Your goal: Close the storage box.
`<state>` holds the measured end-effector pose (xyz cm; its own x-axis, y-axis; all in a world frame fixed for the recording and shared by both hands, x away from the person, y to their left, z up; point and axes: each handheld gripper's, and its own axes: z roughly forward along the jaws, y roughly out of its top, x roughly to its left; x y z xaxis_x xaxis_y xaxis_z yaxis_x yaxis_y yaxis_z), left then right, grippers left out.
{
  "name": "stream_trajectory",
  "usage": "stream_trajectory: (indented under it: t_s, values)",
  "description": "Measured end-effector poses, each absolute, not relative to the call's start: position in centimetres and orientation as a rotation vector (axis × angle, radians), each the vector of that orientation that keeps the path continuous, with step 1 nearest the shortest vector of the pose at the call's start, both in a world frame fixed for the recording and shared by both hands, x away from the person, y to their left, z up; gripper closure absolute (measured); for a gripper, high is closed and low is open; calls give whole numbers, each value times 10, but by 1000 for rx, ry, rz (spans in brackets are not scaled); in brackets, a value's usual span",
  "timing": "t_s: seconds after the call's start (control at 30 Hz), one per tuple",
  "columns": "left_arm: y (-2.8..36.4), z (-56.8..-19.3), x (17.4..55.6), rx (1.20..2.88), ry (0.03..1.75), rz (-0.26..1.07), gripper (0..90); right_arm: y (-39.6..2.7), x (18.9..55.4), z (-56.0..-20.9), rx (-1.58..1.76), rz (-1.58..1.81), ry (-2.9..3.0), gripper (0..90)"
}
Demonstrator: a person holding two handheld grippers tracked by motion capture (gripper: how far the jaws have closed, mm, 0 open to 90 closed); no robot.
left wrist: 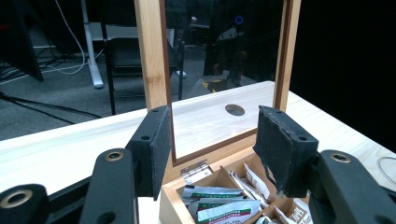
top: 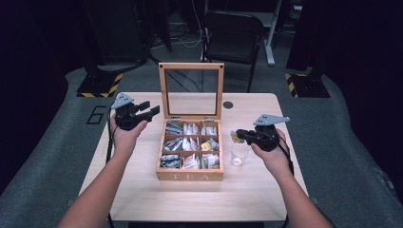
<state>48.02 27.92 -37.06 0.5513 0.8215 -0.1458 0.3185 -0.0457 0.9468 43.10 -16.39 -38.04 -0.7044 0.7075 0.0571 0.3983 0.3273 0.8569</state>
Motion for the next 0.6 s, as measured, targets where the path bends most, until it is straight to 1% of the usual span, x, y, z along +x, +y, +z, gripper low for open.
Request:
stream_trajectory:
  t_s: [0.6]
  values:
    - [280,-371,480,1623,985,543,453,-175,425,-401,1048,1312,2265,869]
